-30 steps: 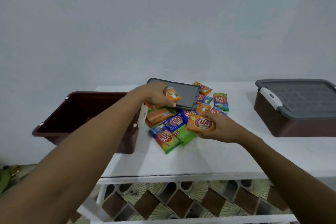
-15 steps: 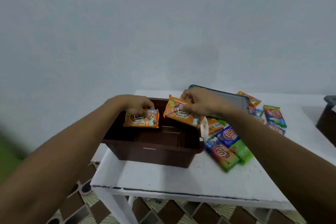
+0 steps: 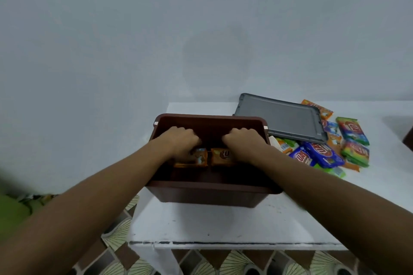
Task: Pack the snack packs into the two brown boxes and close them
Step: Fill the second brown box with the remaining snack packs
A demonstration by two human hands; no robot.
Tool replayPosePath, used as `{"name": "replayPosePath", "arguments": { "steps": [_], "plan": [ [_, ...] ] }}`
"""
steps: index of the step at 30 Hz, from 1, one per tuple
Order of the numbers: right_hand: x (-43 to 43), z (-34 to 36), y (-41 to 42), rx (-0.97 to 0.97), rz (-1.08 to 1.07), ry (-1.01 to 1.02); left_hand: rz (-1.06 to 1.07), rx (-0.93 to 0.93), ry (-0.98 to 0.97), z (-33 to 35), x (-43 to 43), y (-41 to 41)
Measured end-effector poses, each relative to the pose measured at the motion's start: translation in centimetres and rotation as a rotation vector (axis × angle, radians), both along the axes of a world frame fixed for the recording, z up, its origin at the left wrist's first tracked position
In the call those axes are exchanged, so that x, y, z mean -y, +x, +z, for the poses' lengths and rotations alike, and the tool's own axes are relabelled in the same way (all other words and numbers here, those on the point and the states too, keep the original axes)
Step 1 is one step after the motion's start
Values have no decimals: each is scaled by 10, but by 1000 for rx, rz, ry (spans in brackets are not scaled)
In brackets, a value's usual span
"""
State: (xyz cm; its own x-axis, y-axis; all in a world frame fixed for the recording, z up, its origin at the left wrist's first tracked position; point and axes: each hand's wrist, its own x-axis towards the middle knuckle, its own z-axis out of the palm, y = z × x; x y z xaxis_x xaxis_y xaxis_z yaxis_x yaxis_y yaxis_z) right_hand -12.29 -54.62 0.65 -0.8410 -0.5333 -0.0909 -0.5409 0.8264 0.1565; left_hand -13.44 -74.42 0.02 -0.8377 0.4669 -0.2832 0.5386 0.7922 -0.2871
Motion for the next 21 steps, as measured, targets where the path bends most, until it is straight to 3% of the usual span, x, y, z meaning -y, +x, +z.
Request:
{"name": "replayPosePath", "arguments": {
  "steps": [3, 12, 16, 18, 21],
  "plan": [
    [2, -8, 0, 62, 40, 33, 6, 90, 22, -3, -2, -1],
    [4, 2, 1, 128, 31, 130, 51, 85, -7, -1, -7, -3],
    [-22, 17, 5, 7, 86, 159, 59, 105, 28, 17, -14, -6],
    [-46, 22, 10, -17, 136, -63, 14, 19, 120, 28, -24, -9],
    [-92, 22, 21, -53, 166, -556, -56, -140, 311, 42, -50, -10]
  ]
}}
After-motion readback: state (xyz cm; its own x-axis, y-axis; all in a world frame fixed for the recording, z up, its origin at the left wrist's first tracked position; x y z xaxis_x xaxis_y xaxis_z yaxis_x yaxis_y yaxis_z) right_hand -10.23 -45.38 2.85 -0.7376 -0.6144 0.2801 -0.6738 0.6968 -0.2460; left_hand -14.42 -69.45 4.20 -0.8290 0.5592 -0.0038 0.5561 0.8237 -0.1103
